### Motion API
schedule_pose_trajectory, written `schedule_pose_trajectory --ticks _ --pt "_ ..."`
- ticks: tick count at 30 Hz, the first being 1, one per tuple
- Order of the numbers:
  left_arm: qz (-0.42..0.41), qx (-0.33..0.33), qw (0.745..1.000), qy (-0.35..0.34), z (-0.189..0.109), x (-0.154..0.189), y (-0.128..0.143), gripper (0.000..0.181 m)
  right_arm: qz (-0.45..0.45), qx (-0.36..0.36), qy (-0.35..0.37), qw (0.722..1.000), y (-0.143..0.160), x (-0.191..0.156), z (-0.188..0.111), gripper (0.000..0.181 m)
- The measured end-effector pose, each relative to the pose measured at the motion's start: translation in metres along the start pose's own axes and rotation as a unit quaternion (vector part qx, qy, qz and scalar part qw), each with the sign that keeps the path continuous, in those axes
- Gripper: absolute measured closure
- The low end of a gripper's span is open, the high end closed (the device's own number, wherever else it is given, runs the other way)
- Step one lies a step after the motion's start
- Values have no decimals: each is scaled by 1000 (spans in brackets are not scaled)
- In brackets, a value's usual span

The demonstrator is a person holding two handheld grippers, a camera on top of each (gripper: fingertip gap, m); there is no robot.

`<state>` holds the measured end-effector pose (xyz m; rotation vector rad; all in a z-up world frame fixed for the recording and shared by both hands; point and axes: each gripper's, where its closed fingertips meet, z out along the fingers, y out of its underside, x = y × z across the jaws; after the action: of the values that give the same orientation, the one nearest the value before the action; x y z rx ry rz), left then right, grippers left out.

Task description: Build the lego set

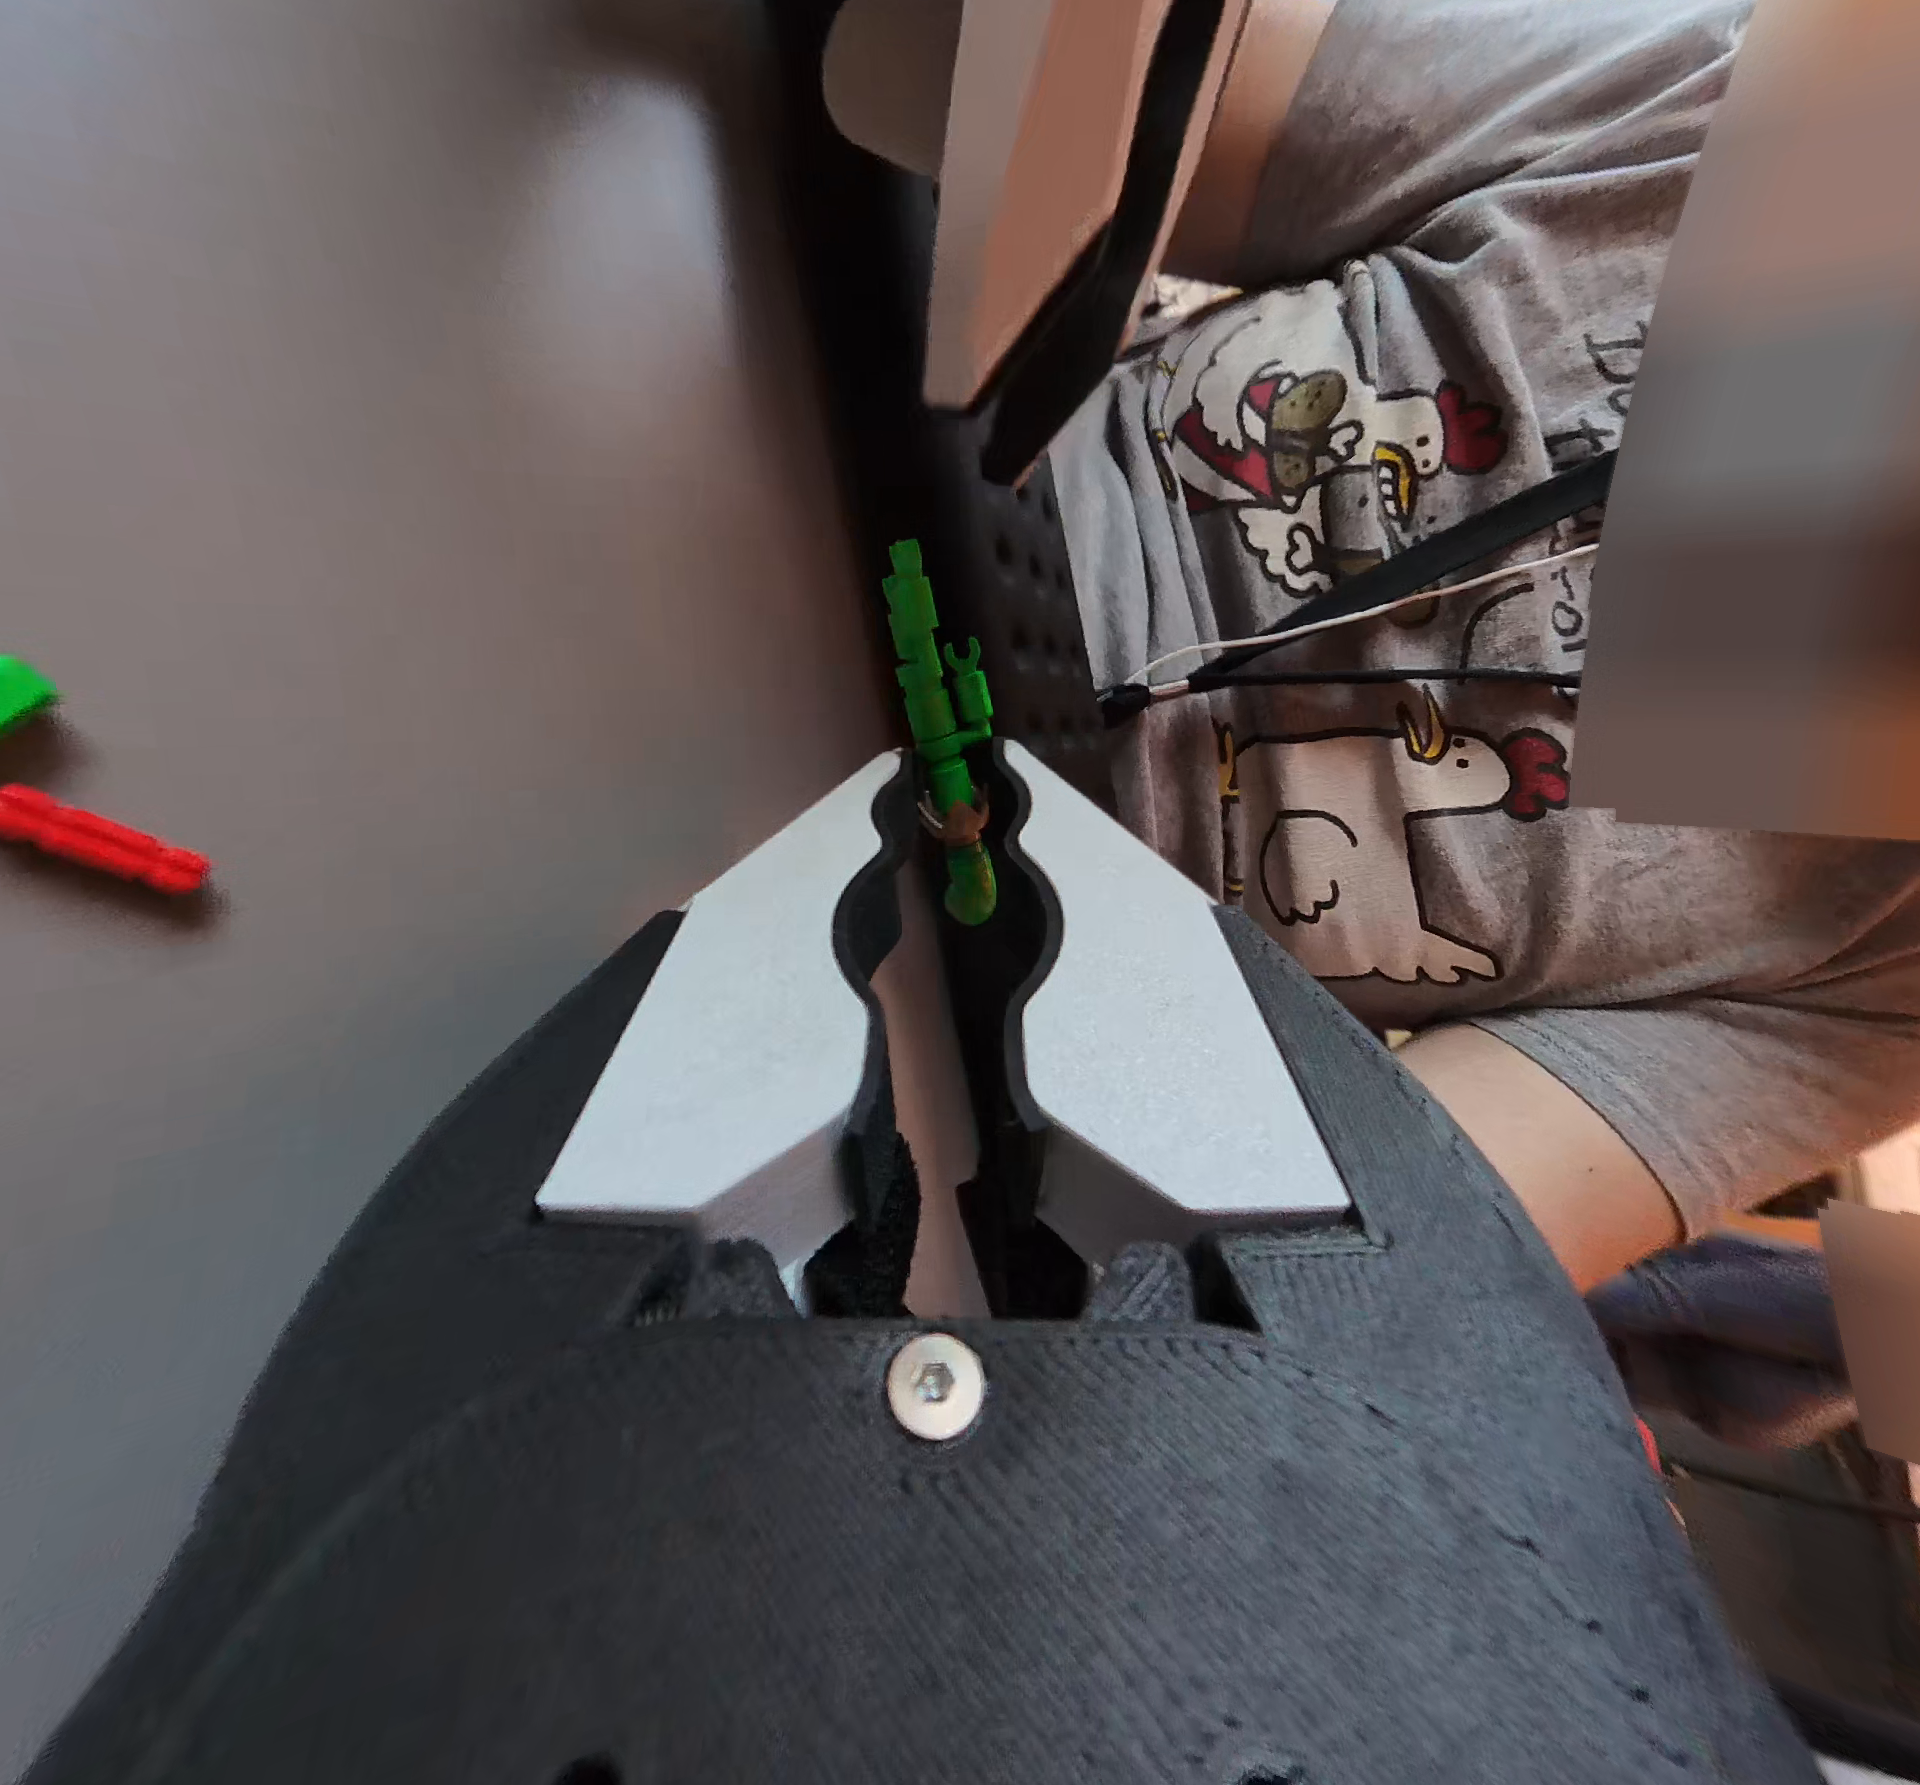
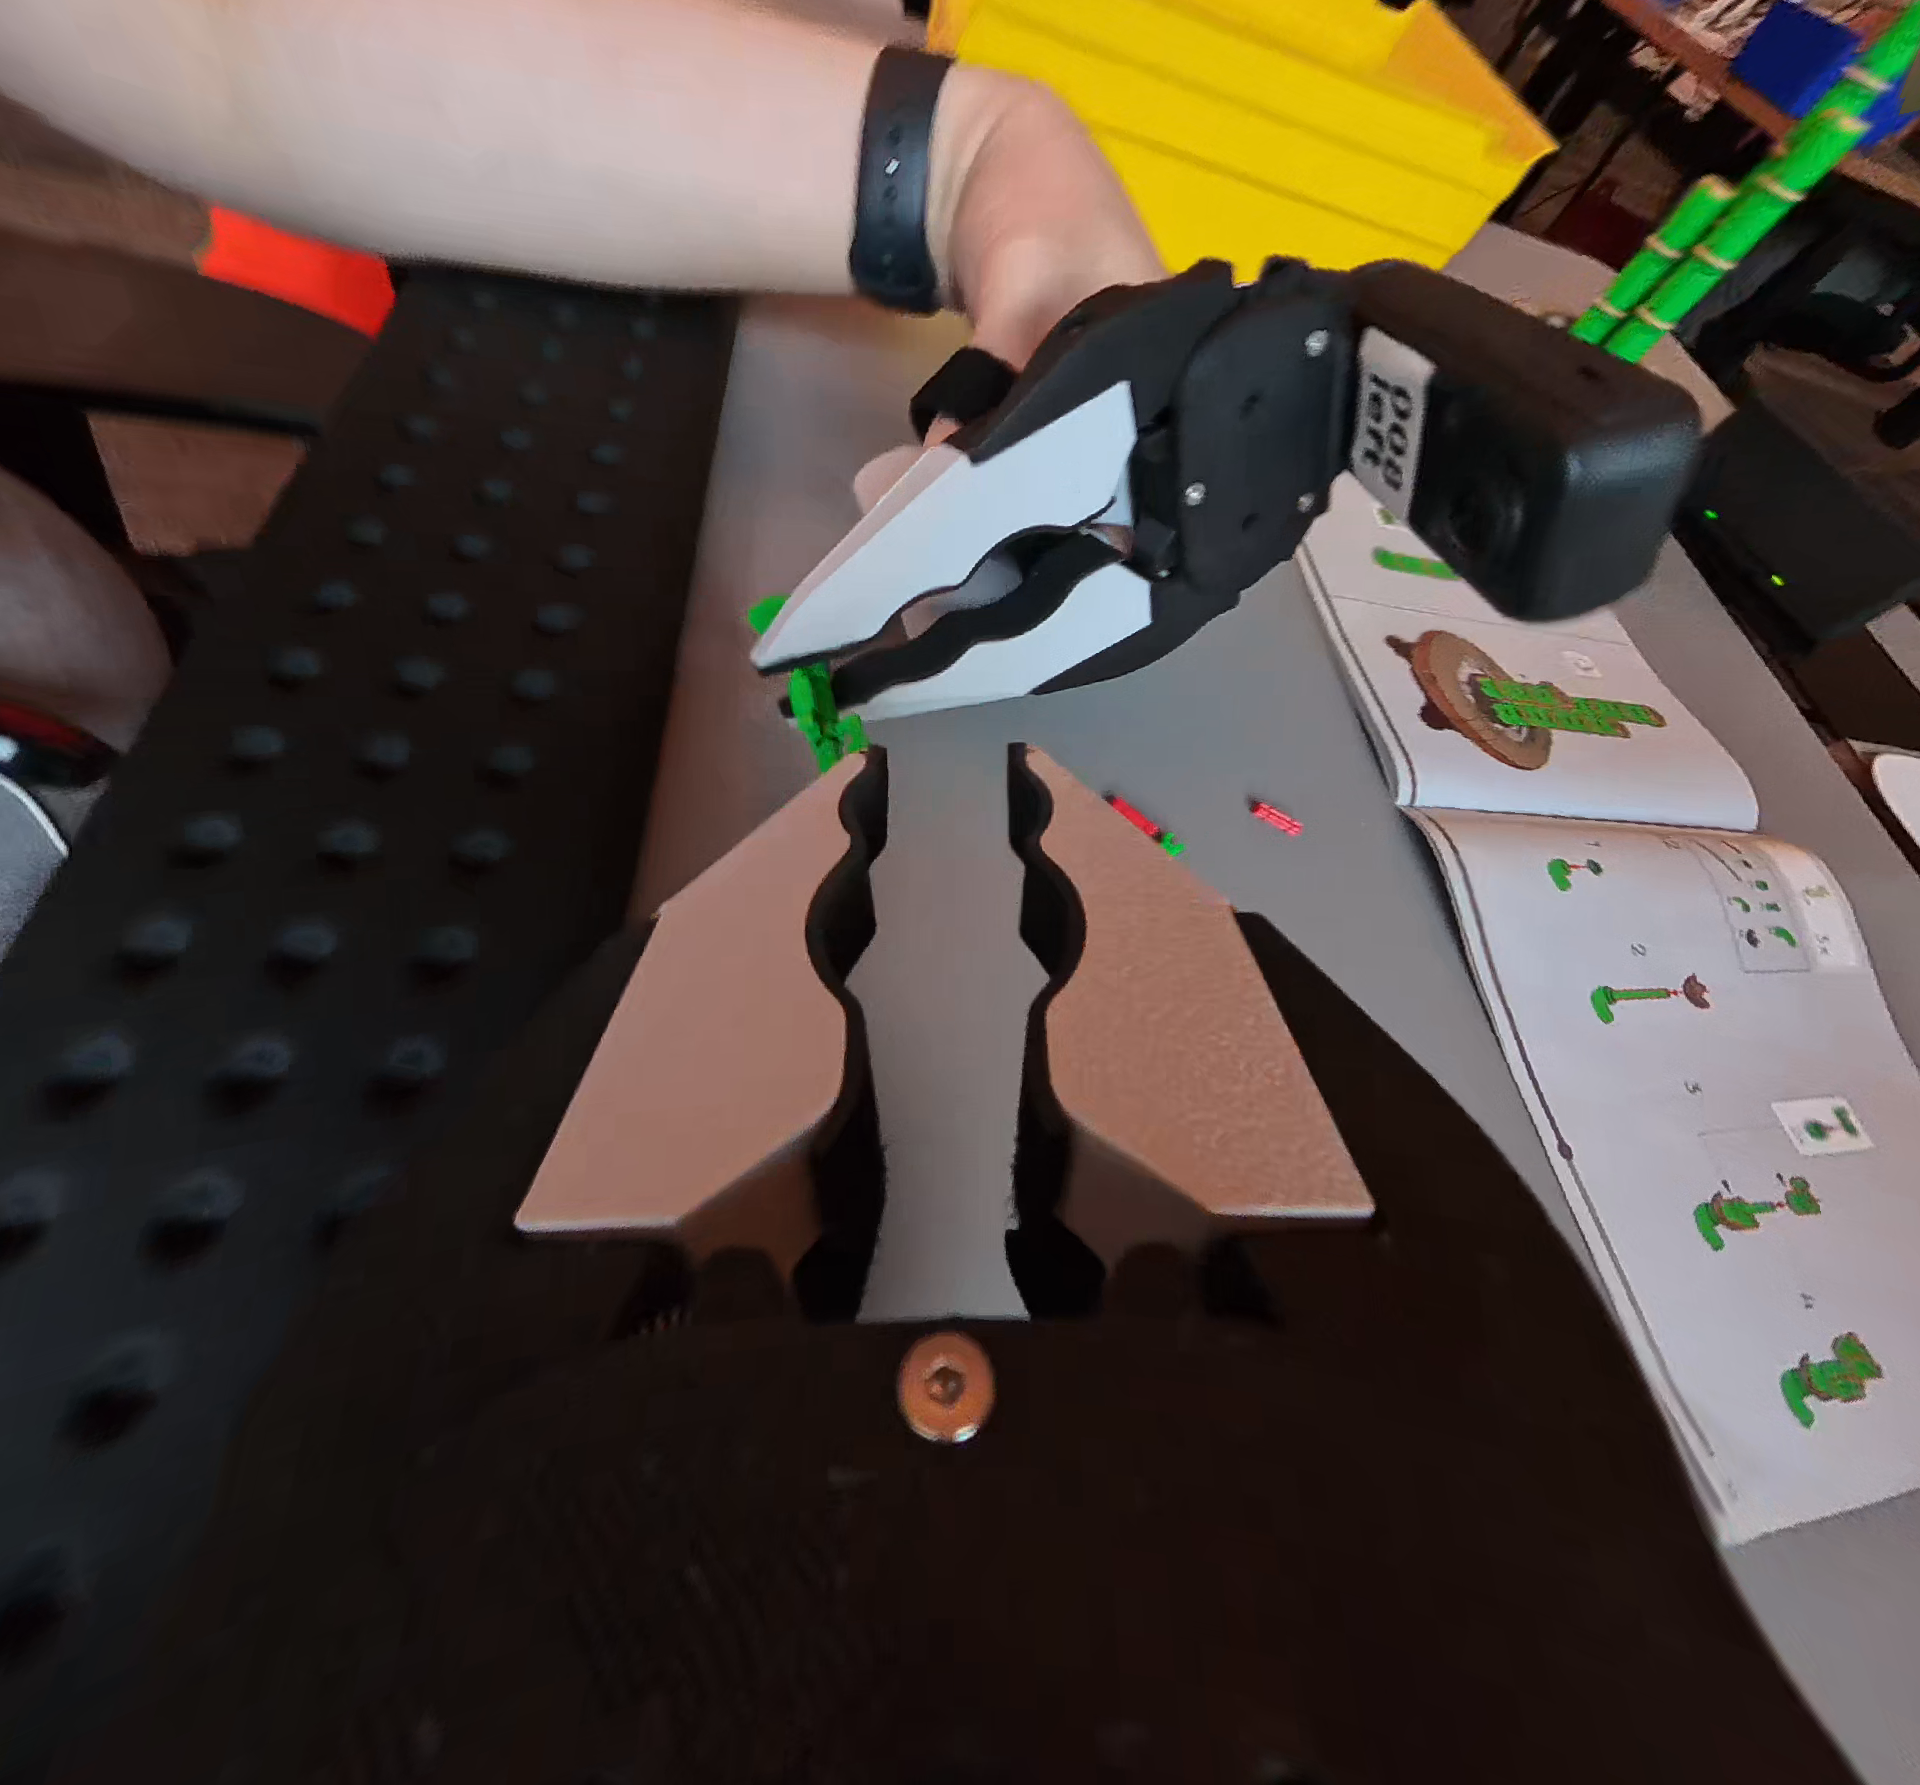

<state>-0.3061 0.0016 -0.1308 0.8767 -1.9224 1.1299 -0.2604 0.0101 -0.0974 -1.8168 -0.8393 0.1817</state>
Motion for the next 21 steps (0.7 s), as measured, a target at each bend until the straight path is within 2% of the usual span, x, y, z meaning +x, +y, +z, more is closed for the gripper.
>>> schedule_pose_trajectory --ticks 2,5,7,10,12,14,17,21 --pt "14 35 999 -19 -8 -4 -12 170 26 24 15 999 -6 9 -6 154" --pt "55 125 990 -46 -27 -3 -43 170 91 52 44 994 -10 28 -12 142" --pt "101 196 974 -48 -42 9 -66 170 154 85 44 983 -16 37 -17 133" --pt "158 293 940 -69 -62 26 -95 170 233 161 51 958 -30 55 -33 133" --pt "189 346 916 -77 -70 40 -110 170 284 225 40 931 -42 64 -45 136" --pt "213 364 902 -88 -71 49 -116 170 338 275 8 900 -50 69 -54 137" --pt "220 359 901 -109 -67 49 -118 170 395 325 -24 859 -56 76 -63 139" --pt "216 377 894 -113 -69 49 -123 170 409 329 -50 850 -61 72 -60 143"
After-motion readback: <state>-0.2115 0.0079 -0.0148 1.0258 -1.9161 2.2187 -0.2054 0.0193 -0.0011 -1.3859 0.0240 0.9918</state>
